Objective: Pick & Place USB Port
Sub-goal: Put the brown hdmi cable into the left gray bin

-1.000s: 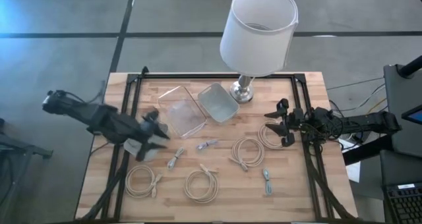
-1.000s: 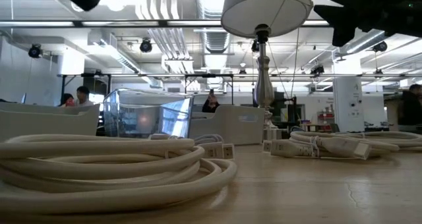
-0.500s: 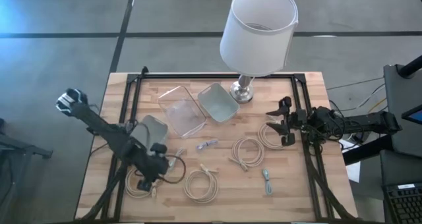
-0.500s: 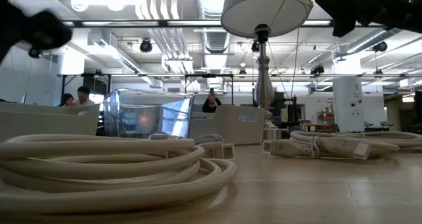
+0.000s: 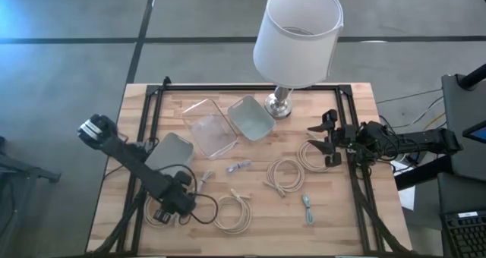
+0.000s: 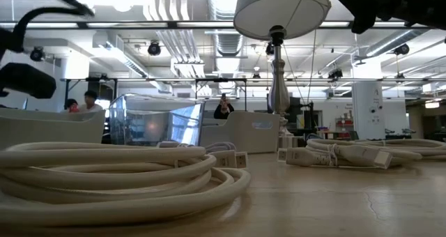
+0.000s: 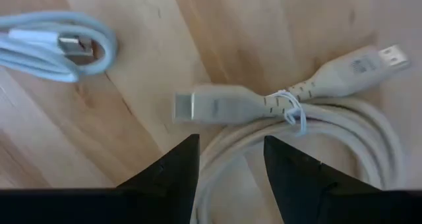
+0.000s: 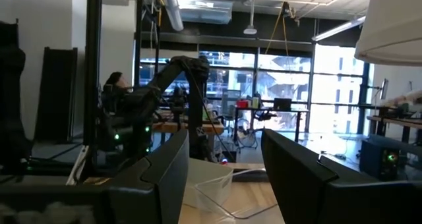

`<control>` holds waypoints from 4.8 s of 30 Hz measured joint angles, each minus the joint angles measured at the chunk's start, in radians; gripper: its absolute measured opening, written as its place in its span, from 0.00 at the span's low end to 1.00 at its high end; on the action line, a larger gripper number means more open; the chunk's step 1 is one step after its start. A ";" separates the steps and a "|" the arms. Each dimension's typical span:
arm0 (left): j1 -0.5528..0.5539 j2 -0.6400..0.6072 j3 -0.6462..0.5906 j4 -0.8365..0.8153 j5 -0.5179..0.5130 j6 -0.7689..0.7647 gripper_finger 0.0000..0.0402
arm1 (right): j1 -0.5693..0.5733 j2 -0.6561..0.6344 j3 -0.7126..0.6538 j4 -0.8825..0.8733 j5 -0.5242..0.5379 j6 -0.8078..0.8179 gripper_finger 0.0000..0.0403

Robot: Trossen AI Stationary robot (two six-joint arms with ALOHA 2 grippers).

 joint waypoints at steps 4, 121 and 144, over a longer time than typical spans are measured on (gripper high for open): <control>-0.001 0.045 0.004 -0.011 0.004 0.044 0.43 | 0.000 0.000 0.000 0.000 0.000 0.013 0.46; 0.228 -0.376 0.100 -0.731 -0.659 -0.732 0.09 | 0.000 0.010 -0.002 -0.027 0.002 0.055 0.46; 0.329 -0.337 -0.058 -0.713 -0.431 -0.743 0.27 | 0.000 0.010 -0.002 -0.050 0.000 0.055 0.46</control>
